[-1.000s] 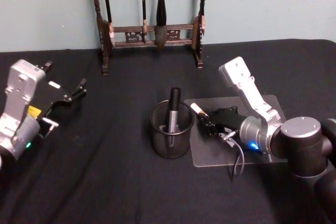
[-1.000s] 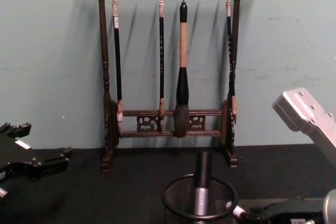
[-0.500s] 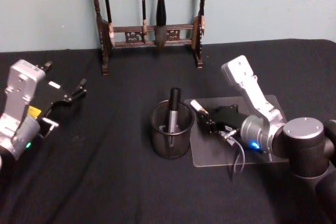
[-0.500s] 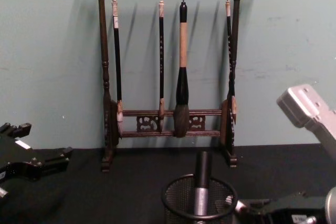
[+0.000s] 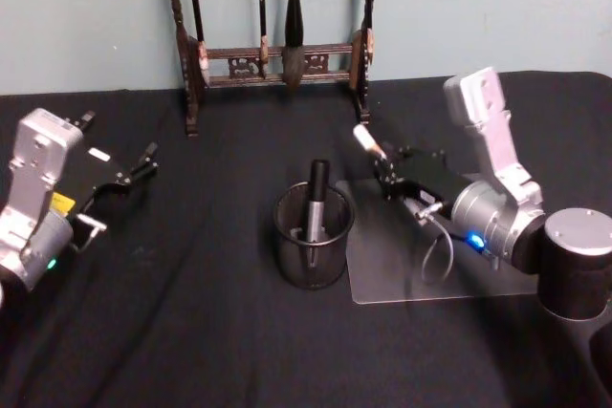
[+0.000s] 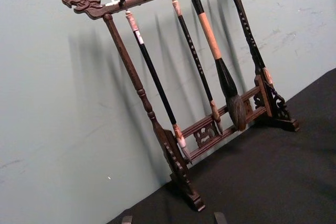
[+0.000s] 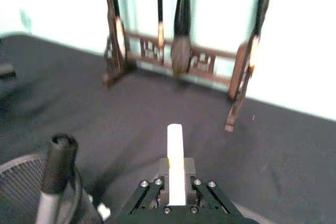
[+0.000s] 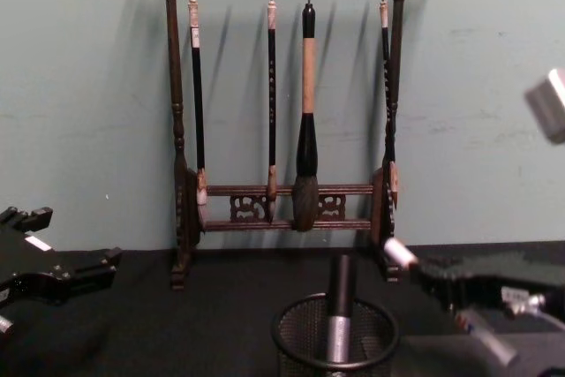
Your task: Pick up the water-based marker from the table and place it into the pen holder.
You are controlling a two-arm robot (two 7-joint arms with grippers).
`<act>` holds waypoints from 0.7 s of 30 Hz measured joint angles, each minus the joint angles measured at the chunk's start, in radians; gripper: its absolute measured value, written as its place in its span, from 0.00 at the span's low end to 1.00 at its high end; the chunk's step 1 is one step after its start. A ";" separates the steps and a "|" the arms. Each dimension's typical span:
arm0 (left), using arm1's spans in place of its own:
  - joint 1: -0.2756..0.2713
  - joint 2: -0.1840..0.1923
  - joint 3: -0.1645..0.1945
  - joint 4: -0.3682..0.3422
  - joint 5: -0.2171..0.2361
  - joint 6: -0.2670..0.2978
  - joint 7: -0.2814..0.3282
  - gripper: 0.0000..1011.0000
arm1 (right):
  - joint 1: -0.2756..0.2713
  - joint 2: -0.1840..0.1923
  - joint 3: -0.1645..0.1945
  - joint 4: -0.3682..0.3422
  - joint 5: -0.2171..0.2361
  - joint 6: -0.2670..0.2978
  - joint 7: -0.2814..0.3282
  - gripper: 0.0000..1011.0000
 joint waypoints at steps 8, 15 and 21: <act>0.000 0.000 0.000 0.000 0.000 0.000 0.000 0.99 | -0.032 0.010 0.020 -0.054 0.059 -0.130 0.025 0.16; 0.000 0.000 0.000 0.000 0.000 0.000 0.000 0.99 | -0.047 0.008 0.012 -0.086 0.108 -0.210 0.058 0.16; 0.000 0.000 0.000 0.000 0.000 0.000 0.000 0.99 | -0.049 -0.008 -0.008 -0.096 0.144 -0.288 0.084 0.16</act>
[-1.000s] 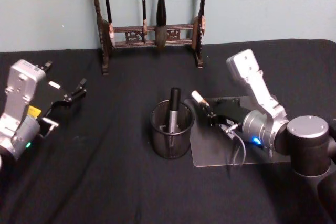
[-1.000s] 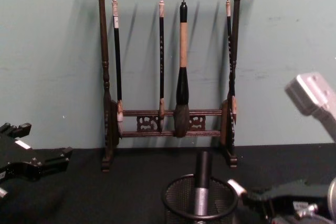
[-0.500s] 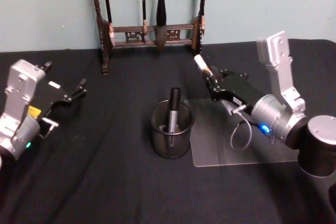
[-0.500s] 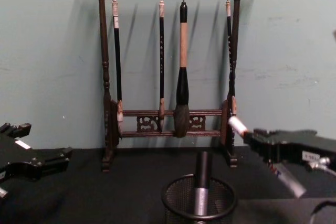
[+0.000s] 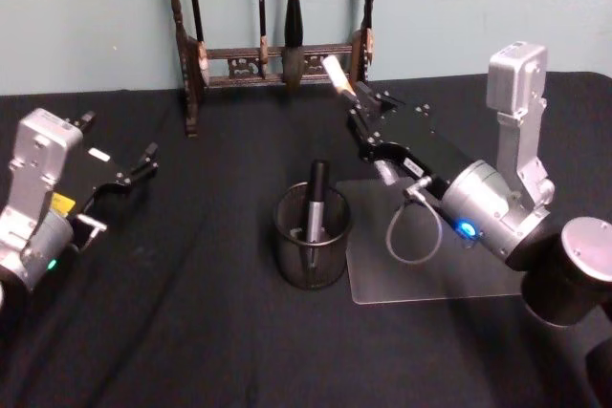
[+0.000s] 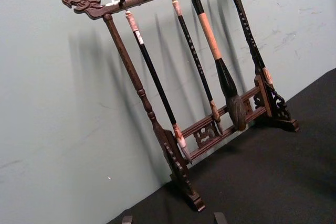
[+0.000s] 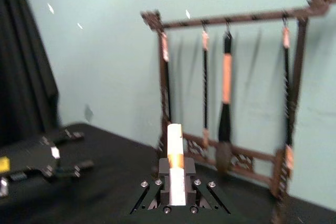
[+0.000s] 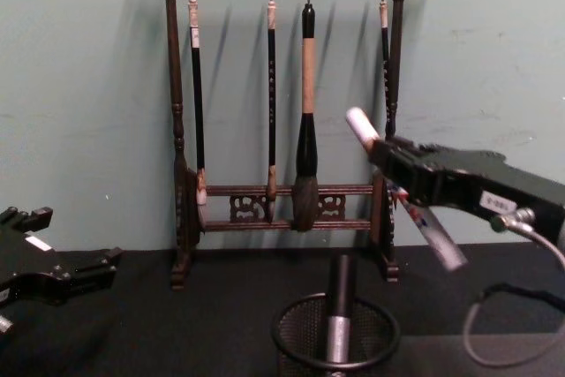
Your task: Pick up the water-based marker from the table and place it into the pen holder.
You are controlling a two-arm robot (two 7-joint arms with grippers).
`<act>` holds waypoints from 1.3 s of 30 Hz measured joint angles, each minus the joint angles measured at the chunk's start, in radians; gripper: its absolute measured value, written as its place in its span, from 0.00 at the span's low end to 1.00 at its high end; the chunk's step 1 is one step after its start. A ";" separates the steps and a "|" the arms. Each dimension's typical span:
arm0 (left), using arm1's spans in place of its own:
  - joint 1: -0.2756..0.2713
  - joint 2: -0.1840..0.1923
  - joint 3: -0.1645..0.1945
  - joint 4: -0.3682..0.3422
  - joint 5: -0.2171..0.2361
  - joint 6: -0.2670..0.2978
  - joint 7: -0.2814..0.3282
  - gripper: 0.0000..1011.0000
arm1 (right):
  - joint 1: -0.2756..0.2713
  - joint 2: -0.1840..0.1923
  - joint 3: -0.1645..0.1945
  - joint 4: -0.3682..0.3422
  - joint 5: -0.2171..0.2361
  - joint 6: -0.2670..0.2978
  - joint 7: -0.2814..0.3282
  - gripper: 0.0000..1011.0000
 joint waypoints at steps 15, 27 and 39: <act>0.000 0.000 0.000 0.000 0.000 0.000 0.000 0.99 | 0.008 -0.048 -0.062 0.064 0.090 -0.129 0.047 0.16; 0.000 0.000 0.000 0.000 0.000 0.000 0.000 0.99 | -0.003 -0.040 -0.096 0.095 0.117 -0.135 0.033 0.16; 0.000 0.000 0.000 0.000 0.000 0.000 0.000 0.99 | -0.003 -0.038 -0.117 0.130 0.088 -0.174 0.023 0.16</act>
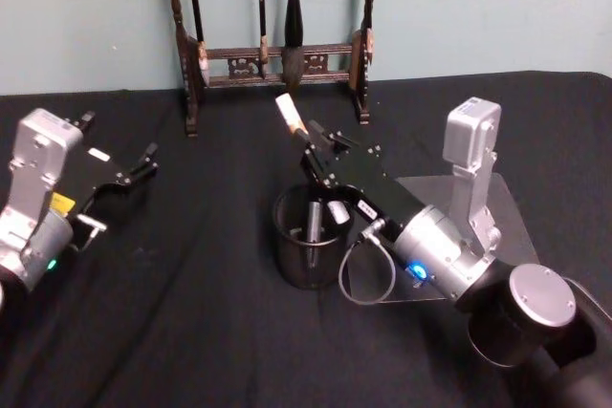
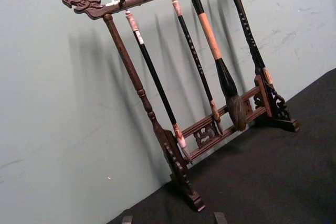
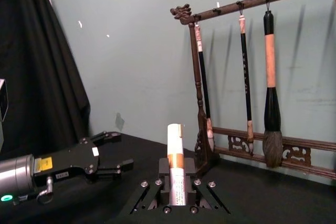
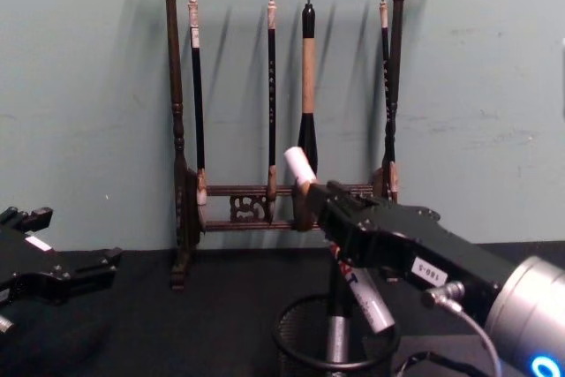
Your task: Pick up the water-based marker from the table and place it into the pen holder.
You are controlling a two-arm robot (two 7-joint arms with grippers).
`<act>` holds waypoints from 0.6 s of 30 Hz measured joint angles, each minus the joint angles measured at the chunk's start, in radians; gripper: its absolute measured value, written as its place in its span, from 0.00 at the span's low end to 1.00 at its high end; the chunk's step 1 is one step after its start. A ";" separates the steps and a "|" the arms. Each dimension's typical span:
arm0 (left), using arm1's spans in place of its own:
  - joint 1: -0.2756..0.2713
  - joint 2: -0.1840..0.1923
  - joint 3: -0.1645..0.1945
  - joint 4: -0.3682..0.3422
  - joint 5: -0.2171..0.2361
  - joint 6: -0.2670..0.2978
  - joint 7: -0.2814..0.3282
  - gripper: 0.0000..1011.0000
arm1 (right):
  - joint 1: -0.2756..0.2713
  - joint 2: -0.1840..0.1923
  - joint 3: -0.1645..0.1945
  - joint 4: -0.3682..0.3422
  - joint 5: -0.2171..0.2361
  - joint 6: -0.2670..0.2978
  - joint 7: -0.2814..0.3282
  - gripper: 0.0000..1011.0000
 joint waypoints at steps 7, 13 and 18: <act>0.000 0.000 0.000 0.000 0.000 0.000 0.000 0.99 | 0.000 -0.002 -0.005 0.015 -0.016 -0.009 -0.002 0.16; 0.000 0.000 0.000 0.000 0.000 0.000 0.000 0.99 | 0.004 -0.010 -0.009 0.034 -0.036 -0.031 -0.004 0.16; 0.000 0.000 0.000 0.000 0.000 0.000 0.000 0.99 | 0.006 -0.017 -0.009 0.045 -0.050 -0.050 -0.004 0.16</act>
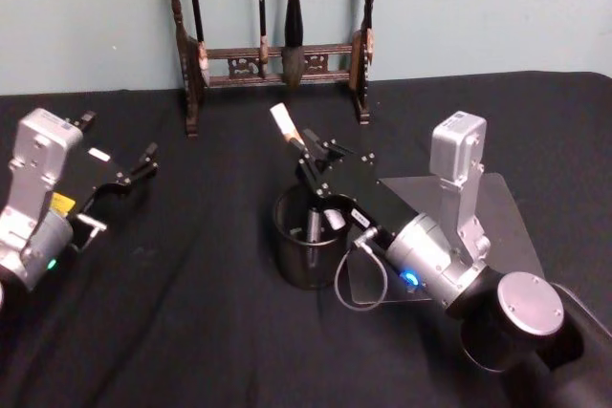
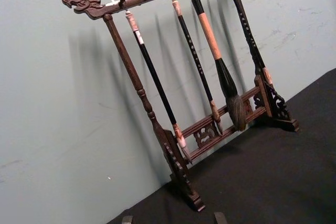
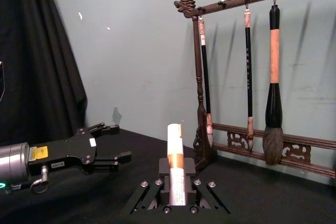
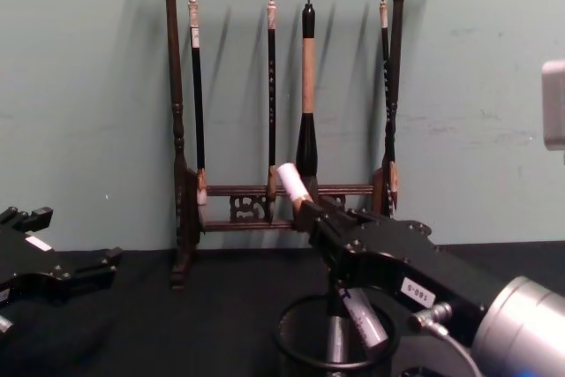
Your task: Pick up the water-based marker from the table and place it into the pen holder.
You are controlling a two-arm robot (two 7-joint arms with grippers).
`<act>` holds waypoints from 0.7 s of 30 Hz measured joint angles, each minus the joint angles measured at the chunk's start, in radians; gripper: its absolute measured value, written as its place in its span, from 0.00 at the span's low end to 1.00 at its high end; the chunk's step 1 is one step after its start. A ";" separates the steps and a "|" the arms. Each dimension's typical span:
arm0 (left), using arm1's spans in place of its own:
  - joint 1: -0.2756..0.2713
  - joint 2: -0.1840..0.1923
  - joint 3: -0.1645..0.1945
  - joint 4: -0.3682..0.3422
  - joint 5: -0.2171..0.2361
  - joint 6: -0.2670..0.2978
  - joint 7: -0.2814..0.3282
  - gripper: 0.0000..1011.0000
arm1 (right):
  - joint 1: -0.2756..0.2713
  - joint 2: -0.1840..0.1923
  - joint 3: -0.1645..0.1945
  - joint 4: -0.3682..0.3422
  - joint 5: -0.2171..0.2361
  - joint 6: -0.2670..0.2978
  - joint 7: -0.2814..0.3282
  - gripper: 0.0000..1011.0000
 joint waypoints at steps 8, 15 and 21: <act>0.000 0.000 0.000 0.000 0.000 0.000 0.000 0.99 | 0.002 -0.010 -0.002 0.018 -0.016 -0.017 0.005 0.16; 0.000 0.000 0.000 0.000 0.000 0.000 0.000 0.99 | 0.003 -0.017 -0.003 0.026 -0.025 -0.022 0.009 0.16; 0.000 0.000 0.000 0.000 0.000 0.000 0.000 0.99 | 0.000 -0.017 -0.006 0.026 -0.035 -0.024 0.008 0.16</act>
